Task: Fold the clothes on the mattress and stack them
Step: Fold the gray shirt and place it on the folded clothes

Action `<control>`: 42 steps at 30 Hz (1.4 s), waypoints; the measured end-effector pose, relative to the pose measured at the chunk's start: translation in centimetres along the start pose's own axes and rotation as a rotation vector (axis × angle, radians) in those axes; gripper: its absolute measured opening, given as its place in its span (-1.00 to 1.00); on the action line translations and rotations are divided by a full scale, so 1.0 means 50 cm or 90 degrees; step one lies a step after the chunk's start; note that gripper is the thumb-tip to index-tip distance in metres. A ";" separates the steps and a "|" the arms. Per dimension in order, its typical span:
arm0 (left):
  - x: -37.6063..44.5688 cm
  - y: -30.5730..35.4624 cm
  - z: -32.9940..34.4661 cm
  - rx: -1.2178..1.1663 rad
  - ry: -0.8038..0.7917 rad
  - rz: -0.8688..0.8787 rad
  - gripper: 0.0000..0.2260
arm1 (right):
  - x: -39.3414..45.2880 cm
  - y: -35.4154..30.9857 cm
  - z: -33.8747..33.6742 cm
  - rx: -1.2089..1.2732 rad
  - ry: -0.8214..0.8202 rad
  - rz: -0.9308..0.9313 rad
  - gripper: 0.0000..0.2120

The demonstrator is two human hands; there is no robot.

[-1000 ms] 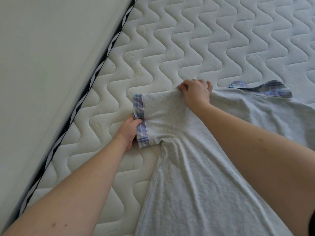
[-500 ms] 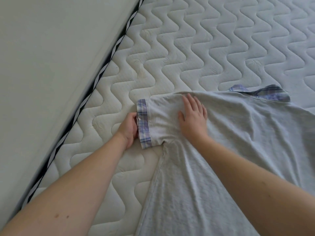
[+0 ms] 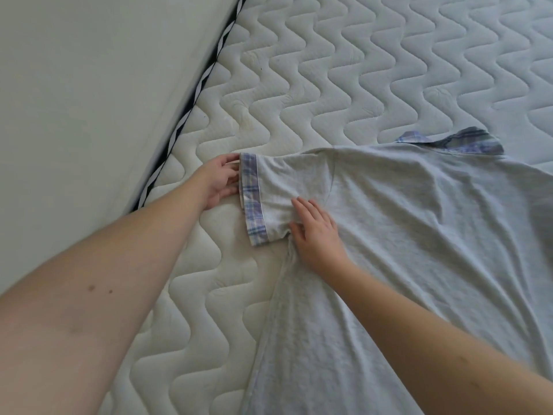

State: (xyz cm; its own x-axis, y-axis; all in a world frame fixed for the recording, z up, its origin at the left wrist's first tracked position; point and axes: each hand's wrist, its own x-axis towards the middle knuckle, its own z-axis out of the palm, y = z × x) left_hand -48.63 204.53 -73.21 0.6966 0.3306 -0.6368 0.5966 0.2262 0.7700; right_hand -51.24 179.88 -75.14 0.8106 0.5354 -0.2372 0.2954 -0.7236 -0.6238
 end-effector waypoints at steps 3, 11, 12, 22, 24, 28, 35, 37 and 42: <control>0.008 0.004 -0.002 0.028 -0.016 0.014 -0.65 | -0.003 -0.011 0.005 -0.008 -0.024 -0.027 -0.46; 0.033 -0.014 -0.004 0.307 0.102 0.188 -0.79 | -0.016 -0.026 0.054 -0.123 -0.012 -0.074 -0.52; 0.036 -0.012 -0.002 0.320 0.126 0.202 -0.83 | -0.017 -0.027 0.056 -0.133 0.007 -0.083 -0.59; 0.040 -0.008 -0.012 0.349 0.251 0.262 -0.74 | -0.046 -0.008 0.072 -0.217 0.028 -0.177 -0.54; 0.033 -0.021 0.000 0.272 0.222 0.217 -0.72 | -0.046 -0.007 0.078 -0.250 -0.035 -0.175 -0.51; 0.000 -0.037 0.016 0.305 0.293 0.263 -0.85 | -0.050 -0.009 0.089 -0.280 -0.085 -0.204 -0.52; -0.064 -0.098 0.051 0.412 0.191 0.051 -0.71 | -0.077 -0.015 0.082 -0.191 -0.080 -0.235 -0.53; -0.075 -0.104 0.053 0.349 0.175 0.064 -0.77 | -0.084 -0.011 0.075 -0.173 -0.036 -0.209 -0.52; -0.114 -0.141 0.038 0.320 0.248 0.103 -0.79 | -0.086 0.014 0.054 -0.169 0.035 -0.023 -0.48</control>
State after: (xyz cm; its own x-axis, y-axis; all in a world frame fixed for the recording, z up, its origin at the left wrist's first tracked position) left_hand -56.05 199.29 -75.07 0.6537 0.6538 -0.3811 0.6760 -0.2780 0.6825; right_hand -55.89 178.26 -76.56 0.8213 0.5439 -0.1722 0.4414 -0.7970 -0.4123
